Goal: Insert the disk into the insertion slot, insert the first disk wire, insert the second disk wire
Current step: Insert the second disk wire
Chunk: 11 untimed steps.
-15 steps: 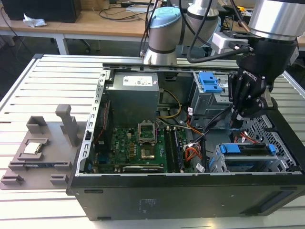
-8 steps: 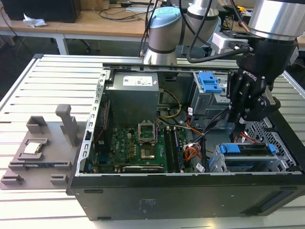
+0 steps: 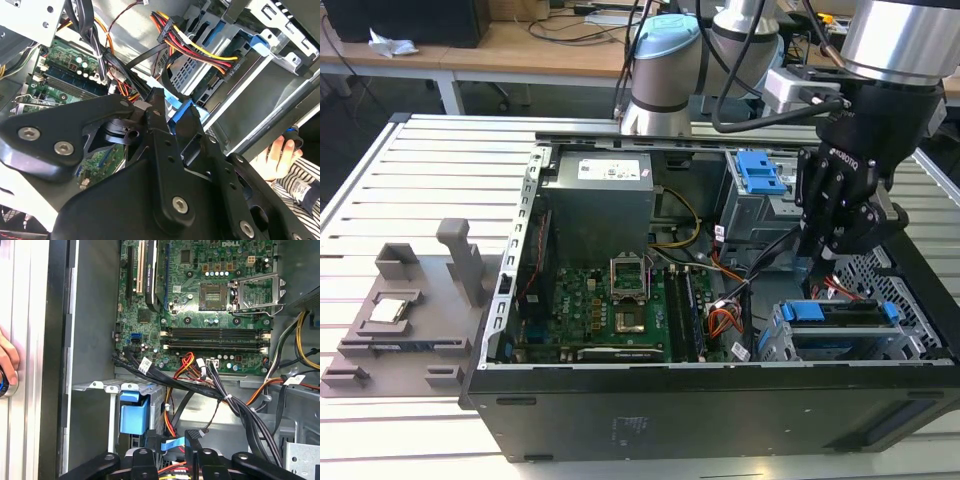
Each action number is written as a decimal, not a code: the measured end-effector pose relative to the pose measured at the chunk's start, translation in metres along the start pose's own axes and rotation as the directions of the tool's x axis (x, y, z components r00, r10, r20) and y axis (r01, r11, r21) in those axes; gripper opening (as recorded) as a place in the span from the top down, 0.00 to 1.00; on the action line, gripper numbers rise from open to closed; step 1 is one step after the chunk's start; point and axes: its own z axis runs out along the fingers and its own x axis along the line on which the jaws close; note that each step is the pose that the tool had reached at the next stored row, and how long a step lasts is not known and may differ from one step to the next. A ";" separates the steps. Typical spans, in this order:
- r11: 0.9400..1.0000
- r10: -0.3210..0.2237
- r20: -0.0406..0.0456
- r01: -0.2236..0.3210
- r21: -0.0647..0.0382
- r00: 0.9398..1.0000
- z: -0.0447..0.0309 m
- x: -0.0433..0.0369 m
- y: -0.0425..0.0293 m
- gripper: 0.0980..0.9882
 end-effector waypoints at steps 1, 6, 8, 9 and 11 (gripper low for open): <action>1.000 0.000 0.000 0.000 0.000 1.000 0.0004 -0.0001 0.0000 0.70; 1.000 0.000 -0.004 0.000 0.000 1.000 0.0060 -0.0014 -0.0002 0.70; 1.000 0.000 -0.021 0.000 -0.001 1.000 0.0079 -0.0036 -0.0003 0.70; 1.000 0.000 -0.034 0.000 -0.001 0.999 0.0082 -0.0043 -0.0003 0.70; 1.000 0.000 -0.080 0.000 -0.002 0.997 0.0086 -0.0053 -0.0004 0.70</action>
